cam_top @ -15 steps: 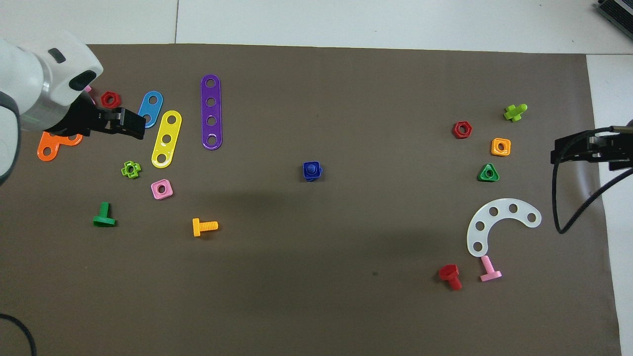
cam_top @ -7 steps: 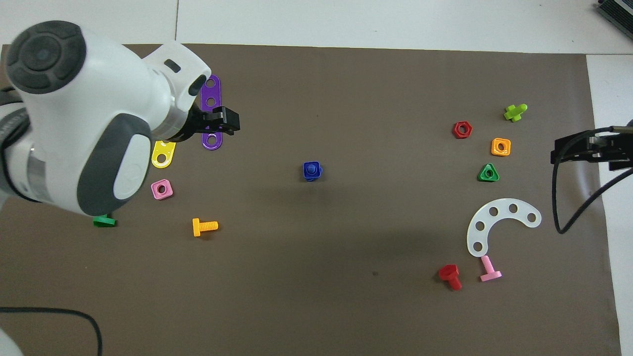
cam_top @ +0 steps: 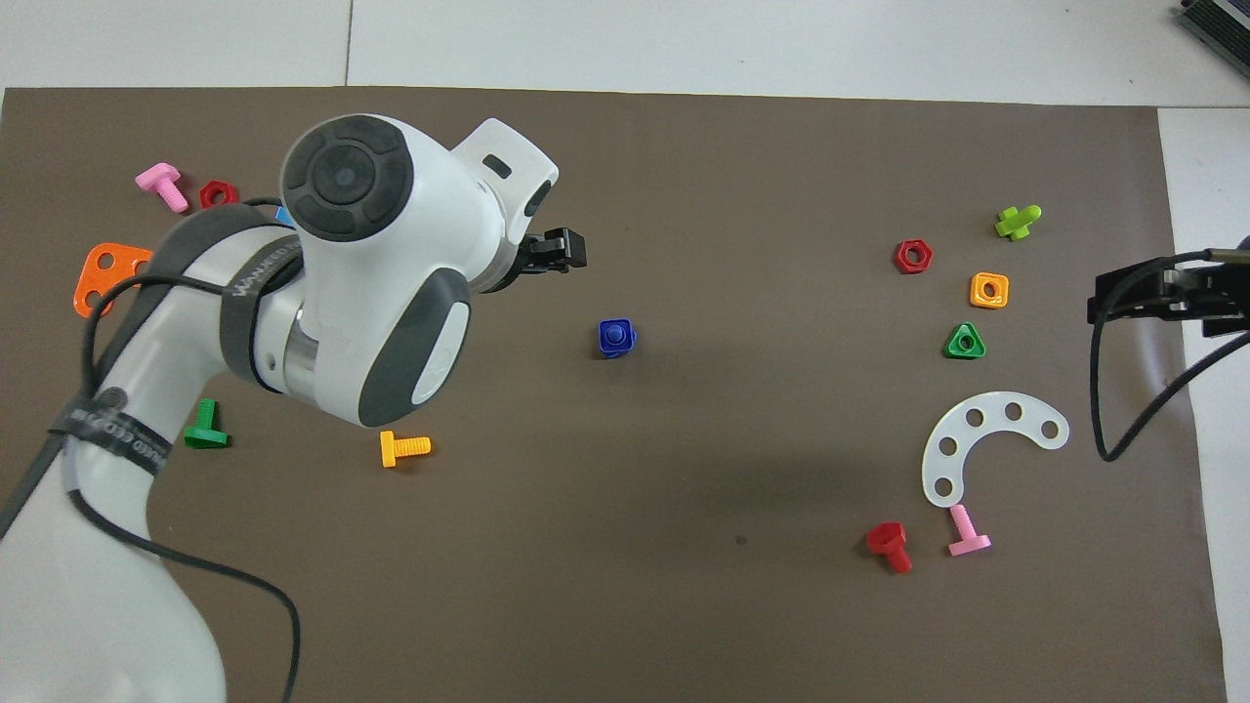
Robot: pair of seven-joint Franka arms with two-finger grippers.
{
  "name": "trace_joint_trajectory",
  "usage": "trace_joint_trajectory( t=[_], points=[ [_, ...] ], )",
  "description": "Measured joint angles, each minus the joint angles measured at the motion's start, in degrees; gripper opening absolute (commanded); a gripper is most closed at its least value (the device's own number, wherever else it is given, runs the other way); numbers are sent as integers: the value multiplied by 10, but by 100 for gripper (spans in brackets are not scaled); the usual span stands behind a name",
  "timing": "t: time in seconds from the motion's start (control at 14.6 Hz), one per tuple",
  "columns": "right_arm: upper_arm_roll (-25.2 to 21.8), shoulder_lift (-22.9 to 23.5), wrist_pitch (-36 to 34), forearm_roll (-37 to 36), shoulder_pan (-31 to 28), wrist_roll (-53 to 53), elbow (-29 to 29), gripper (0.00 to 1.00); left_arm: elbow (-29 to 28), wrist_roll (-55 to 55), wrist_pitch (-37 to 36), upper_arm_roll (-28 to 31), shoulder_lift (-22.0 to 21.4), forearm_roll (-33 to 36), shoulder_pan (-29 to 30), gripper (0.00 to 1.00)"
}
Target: Unscrew and place screws in storage area
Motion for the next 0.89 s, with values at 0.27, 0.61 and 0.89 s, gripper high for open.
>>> trace_joint_trajectory(
  t=[0.27, 0.61, 0.89],
  points=[
    [0, 0, 0, 0, 0, 0, 0, 100, 1, -25, 57, 2, 69, 2, -44, 100],
    [0, 0, 0, 0, 0, 0, 0, 100, 2, -31, 87, 3, 102, 10, -63, 97],
    [0, 0, 0, 0, 0, 0, 0, 100, -12, -31, 98, 3, 105, 13, -66, 95]
  ],
)
